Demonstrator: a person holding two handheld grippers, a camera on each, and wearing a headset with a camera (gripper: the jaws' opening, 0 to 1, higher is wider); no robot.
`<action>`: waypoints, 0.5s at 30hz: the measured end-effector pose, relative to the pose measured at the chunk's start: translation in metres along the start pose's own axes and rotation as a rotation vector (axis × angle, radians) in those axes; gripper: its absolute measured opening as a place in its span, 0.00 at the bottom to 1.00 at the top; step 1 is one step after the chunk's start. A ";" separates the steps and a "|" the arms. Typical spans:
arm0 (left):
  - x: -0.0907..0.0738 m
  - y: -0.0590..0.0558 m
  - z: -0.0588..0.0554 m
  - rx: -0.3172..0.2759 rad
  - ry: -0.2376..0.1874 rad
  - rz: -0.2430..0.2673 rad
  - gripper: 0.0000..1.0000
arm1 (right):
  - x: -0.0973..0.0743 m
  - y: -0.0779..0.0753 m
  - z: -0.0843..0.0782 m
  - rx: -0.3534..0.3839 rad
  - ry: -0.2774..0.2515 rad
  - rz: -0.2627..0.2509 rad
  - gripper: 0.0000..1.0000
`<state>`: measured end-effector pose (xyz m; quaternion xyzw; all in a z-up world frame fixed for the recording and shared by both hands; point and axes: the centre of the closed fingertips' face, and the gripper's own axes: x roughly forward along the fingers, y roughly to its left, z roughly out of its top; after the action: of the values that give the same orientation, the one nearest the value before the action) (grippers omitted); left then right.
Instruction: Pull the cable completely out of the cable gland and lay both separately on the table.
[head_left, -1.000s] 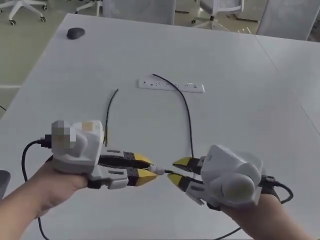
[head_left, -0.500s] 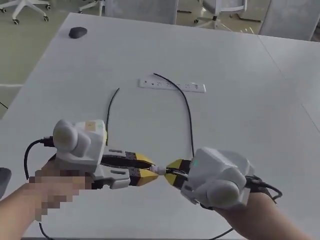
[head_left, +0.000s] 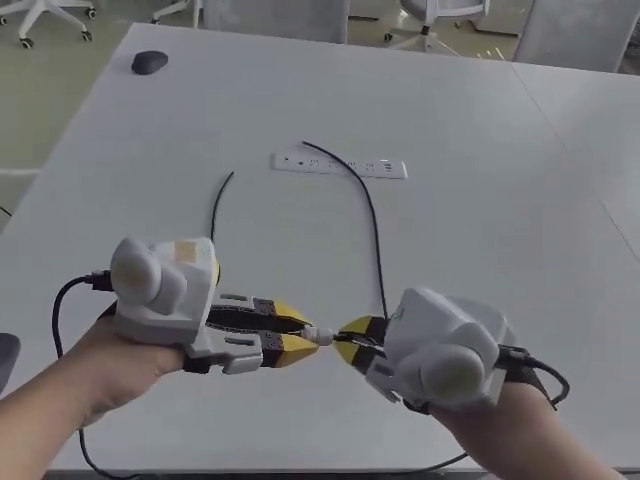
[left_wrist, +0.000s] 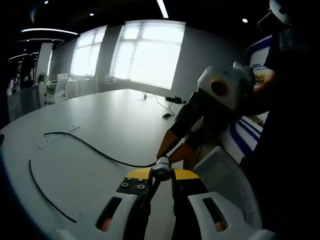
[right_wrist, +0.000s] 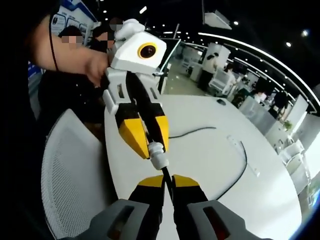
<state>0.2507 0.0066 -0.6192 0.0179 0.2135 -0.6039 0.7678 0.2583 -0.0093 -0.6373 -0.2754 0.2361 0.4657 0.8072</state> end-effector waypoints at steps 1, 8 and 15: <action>0.000 0.000 0.000 0.001 0.001 0.001 0.15 | 0.000 -0.001 -0.002 0.011 0.001 -0.001 0.00; 0.000 -0.001 0.000 -0.005 -0.001 0.009 0.15 | -0.003 -0.009 -0.017 0.147 0.003 -0.032 0.00; 0.002 -0.002 -0.001 -0.007 0.002 0.016 0.15 | -0.003 -0.014 -0.030 0.276 0.005 -0.058 0.00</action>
<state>0.2485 0.0045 -0.6199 0.0176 0.2162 -0.5970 0.7723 0.2659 -0.0365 -0.6544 -0.1695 0.2920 0.4045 0.8499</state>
